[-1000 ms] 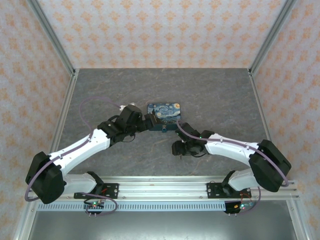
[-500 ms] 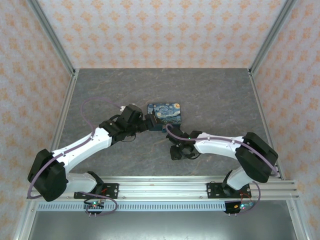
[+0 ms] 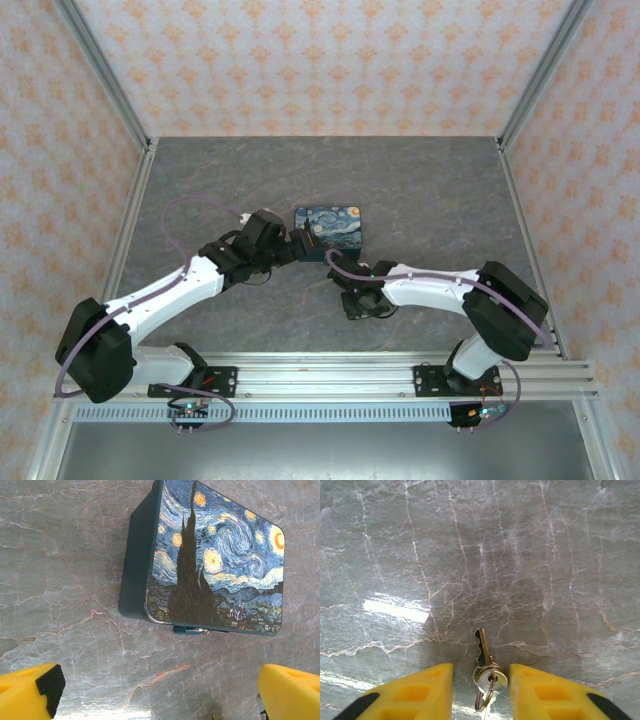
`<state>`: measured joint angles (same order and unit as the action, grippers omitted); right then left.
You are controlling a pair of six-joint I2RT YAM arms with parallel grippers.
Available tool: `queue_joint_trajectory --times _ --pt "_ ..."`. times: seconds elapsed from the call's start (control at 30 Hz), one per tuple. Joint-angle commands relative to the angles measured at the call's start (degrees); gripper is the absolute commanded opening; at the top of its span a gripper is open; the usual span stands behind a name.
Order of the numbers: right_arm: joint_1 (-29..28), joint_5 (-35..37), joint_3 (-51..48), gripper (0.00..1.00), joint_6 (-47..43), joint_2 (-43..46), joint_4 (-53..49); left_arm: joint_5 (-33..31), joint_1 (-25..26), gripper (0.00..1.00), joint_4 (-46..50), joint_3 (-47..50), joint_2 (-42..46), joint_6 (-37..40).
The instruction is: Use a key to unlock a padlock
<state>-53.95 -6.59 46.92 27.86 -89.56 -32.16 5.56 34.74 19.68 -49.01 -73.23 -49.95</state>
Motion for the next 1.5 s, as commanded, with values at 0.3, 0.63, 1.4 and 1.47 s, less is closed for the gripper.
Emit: queue_joint_trajectory --times 0.3,0.63,1.4,1.47 --pt "2.32 -2.58 -6.31 0.0 0.33 -1.79 6.22 0.57 -0.55 1.0 -1.73 1.0 0.44 -0.96" --pt "6.93 -10.8 -11.16 0.0 -1.05 9.61 14.01 1.71 -0.55 1.0 -3.53 1.95 -0.7 -1.65" --pt "7.55 -12.83 -12.81 0.0 1.89 12.27 17.31 3.16 -0.55 1.0 -5.33 2.61 -1.74 -2.25" --pt "7.55 -13.56 -12.81 0.0 1.79 10.45 17.53 3.15 -0.55 1.0 -5.4 2.56 -1.87 -2.26"
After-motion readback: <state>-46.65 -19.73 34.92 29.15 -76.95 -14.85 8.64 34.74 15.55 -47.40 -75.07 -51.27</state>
